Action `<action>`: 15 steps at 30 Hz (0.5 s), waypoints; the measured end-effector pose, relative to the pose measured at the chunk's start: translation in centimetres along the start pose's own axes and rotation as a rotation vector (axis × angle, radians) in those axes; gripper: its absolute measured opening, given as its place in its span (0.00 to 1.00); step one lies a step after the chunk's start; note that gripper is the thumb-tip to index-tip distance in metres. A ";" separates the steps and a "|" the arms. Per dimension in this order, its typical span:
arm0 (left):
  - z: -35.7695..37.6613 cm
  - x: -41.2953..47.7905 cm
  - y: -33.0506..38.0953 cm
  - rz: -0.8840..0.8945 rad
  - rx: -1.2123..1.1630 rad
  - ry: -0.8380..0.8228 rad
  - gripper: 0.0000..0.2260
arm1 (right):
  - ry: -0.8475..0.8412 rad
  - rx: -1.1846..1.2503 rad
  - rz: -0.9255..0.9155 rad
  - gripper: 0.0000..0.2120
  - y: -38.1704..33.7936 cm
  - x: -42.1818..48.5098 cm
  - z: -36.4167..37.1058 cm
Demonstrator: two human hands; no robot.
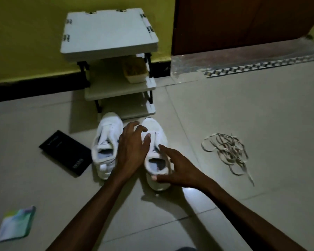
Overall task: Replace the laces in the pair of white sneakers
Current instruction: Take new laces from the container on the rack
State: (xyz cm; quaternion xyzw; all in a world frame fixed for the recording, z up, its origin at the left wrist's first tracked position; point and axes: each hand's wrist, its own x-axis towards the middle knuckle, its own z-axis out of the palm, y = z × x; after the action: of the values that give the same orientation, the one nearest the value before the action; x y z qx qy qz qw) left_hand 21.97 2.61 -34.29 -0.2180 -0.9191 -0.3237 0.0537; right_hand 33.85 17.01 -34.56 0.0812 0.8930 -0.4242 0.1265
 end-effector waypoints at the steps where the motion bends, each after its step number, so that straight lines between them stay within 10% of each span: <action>1: -0.9 -0.1 -0.7 0.018 0.039 0.052 0.13 | 0.012 -0.015 -0.002 0.54 0.1 0.3 0.8; 7: -4.5 -0.7 -7.2 -0.336 0.205 -0.130 0.35 | 0.092 -0.034 -0.027 0.54 -1.3 3.2 2.6; 15: -3.4 -1.9 -6.7 -0.480 0.010 -0.210 0.32 | 0.059 -0.100 -0.003 0.55 -2.2 7.1 2.4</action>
State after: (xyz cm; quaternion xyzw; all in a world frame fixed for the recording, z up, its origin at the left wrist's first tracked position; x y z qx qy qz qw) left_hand 20.59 -4.87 -35.95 -0.0258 -0.9466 -0.2984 -0.1191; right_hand 26.88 14.02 -36.45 0.0861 0.9165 -0.3767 0.1035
